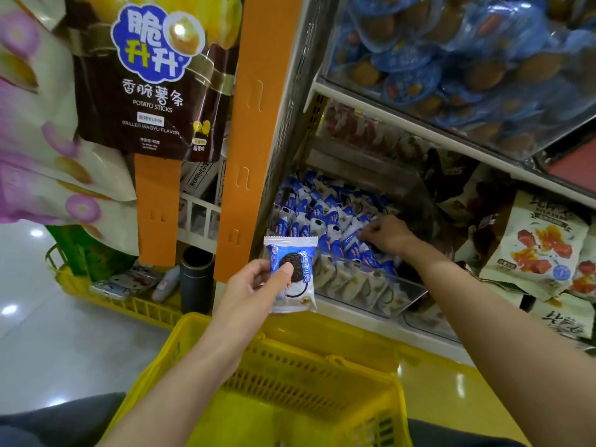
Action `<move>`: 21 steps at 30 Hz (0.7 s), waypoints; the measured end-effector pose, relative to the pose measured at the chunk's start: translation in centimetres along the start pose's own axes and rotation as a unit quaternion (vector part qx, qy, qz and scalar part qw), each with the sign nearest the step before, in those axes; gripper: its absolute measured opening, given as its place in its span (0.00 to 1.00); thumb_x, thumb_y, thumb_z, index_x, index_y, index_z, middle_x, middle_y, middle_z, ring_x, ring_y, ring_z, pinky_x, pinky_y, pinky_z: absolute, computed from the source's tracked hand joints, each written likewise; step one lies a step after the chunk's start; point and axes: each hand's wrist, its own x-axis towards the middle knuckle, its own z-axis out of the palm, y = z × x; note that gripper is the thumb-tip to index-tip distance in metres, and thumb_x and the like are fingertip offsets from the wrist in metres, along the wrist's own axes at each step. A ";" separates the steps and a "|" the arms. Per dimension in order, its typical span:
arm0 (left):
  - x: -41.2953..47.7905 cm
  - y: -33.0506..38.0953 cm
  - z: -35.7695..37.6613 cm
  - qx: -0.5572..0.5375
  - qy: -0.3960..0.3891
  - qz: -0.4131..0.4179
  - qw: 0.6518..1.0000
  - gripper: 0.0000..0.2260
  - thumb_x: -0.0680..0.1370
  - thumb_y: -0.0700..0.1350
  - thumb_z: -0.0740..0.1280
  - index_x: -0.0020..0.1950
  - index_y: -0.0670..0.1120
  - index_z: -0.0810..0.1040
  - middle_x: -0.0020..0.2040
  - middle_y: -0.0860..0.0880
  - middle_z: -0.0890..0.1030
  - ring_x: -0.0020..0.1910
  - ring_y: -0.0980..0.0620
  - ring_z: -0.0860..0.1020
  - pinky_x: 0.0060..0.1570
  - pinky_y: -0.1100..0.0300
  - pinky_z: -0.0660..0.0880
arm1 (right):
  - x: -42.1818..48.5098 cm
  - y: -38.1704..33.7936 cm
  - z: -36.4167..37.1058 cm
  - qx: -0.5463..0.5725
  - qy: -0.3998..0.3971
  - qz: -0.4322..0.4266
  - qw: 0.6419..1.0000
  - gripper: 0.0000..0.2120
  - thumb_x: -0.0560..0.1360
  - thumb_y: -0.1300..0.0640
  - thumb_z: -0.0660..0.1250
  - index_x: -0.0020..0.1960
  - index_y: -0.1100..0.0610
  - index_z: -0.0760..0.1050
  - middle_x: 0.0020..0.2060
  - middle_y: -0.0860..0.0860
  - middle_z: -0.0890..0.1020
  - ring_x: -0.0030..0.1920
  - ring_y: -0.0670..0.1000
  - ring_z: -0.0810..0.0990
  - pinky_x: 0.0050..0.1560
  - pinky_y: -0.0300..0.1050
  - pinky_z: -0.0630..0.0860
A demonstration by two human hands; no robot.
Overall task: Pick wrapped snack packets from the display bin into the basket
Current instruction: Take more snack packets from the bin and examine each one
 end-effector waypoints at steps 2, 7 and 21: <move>0.1 -0.1 0.0 0.000 0.004 -0.004 1.000 0.13 0.75 0.52 0.64 0.57 0.48 0.75 0.51 0.49 0.81 0.49 0.56 0.79 0.35 0.68 0.72 | -0.4 -0.1 -0.3 -0.006 0.037 -0.010 0.999 0.09 0.76 0.58 0.65 0.49 0.64 0.79 0.45 0.60 0.82 0.41 0.51 0.77 0.49 0.48 0.76; 0.1 -0.4 0.6 -0.010 0.020 -0.031 0.999 0.11 0.77 0.50 0.64 0.55 0.46 0.74 0.47 0.48 0.81 0.34 0.60 0.81 0.25 0.72 0.71 | -3.1 -0.8 -2.8 0.025 0.219 -0.118 0.968 0.06 0.77 0.53 0.63 0.48 0.54 0.77 0.41 0.50 0.80 0.41 0.50 0.78 0.45 0.47 0.76; -2.8 0.9 0.1 -0.127 -0.112 -0.072 0.983 0.25 0.69 0.60 0.61 0.61 0.48 0.74 0.54 0.44 0.83 0.51 0.45 0.82 0.45 0.50 0.80 | -15.4 -4.5 2.0 0.355 -0.122 -0.094 0.922 0.06 0.75 0.58 0.66 0.40 0.57 0.76 0.30 0.51 0.79 0.27 0.44 0.78 0.31 0.35 0.76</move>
